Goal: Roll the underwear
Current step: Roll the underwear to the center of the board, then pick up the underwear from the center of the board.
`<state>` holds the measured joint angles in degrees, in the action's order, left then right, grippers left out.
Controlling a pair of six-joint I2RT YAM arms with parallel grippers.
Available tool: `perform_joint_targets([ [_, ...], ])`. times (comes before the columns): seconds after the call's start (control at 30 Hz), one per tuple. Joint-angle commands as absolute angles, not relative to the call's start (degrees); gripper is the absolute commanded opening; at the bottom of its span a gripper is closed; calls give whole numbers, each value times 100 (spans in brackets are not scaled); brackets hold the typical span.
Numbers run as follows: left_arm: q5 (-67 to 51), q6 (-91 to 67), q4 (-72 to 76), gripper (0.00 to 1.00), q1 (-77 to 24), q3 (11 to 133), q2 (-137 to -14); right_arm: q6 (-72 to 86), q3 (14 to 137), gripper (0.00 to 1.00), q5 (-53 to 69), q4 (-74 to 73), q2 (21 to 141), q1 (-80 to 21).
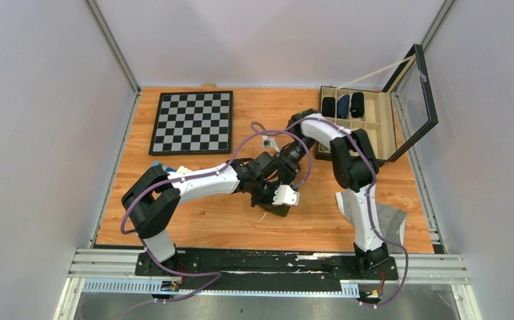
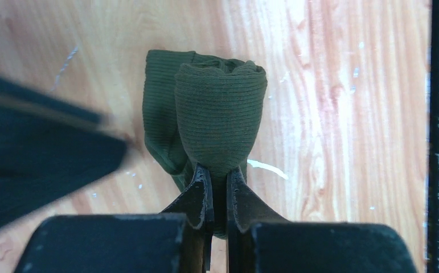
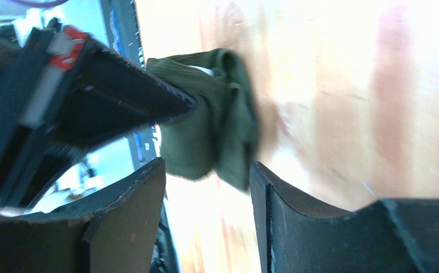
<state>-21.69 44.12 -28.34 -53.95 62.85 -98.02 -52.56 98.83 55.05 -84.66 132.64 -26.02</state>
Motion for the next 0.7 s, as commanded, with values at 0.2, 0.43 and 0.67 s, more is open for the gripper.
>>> perform_joint_targets([
  [0.2, -3110, 3693, -4509, 0, -5458, 7115, -10646, -4673, 9374, 58, 4327, -6918, 9592, -376],
  [0.43, -4308, 3109, -5502, 0, -5080, 8323, -12184, -5217, 6941, 57, 3717, -5586, 6315, 314],
  [0.67, -5112, 2740, -6027, 0, -4613, 9250, -13149, -5832, 5690, 57, 3838, -5933, 5396, -1054],
])
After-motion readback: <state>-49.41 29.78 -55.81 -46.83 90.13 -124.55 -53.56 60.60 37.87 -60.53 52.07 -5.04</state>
